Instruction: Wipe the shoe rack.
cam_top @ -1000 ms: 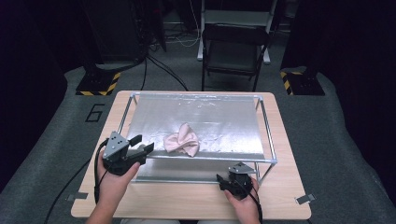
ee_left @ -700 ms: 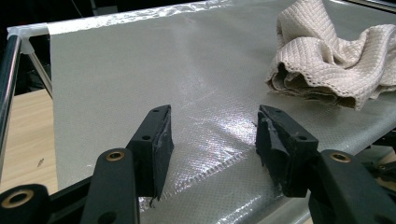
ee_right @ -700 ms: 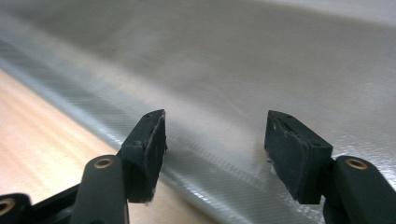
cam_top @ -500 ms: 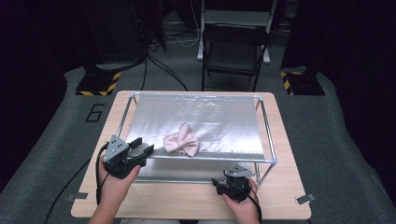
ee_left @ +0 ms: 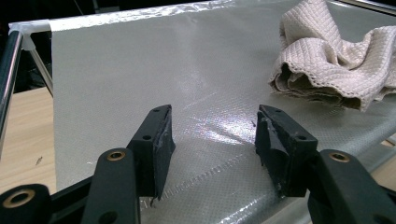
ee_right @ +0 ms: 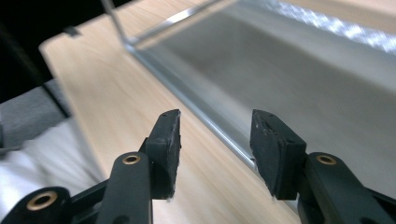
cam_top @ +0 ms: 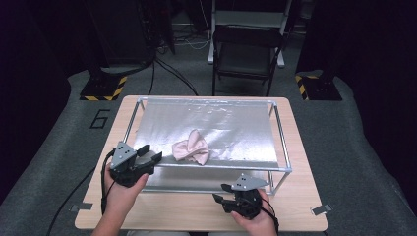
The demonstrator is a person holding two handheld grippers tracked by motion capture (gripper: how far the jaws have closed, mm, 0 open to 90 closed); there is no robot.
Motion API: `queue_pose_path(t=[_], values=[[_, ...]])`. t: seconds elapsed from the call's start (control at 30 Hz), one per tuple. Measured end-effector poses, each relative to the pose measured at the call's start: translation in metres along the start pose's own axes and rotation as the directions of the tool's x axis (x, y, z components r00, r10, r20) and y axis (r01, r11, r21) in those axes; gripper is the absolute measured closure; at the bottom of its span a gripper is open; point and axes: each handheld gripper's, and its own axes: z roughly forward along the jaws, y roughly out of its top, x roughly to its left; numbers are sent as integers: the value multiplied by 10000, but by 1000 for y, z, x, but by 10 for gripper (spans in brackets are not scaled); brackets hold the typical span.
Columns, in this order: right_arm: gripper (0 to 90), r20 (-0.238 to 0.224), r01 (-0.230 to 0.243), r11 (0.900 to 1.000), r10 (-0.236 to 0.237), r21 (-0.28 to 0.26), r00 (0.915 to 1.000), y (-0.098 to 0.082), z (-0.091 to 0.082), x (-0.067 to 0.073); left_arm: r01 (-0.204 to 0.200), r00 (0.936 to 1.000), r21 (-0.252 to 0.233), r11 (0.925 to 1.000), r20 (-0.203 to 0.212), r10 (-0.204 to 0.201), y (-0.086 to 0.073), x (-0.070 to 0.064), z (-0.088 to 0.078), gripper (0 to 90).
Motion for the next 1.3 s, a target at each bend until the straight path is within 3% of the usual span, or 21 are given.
queue_pose_path(t=[0.17,0.27,0.47,1.0,1.3], values=[[558,-682,308,9987,-335,-398,9971,26,-20,16,35,10000,117,9999,23,-35,1,0,0,464],[558,-821,430,9976,-474,-546,9955,41,-29,20,22,10000,127,9999,26,-22,1,0,0,463],[544,-662,658,9935,-721,-933,9952,67,-37,22,28,10000,59,10000,8,-28,0,0,0,463],[460,-169,189,9931,-209,-1156,9996,93,-17,2,178,9998,-51,9998,57,-178,-1,1,0,463],[394,15,238,9931,-238,-1150,9997,112,-4,-1,73,9998,-31,10000,179,-72,-2,-2,-4,461]])
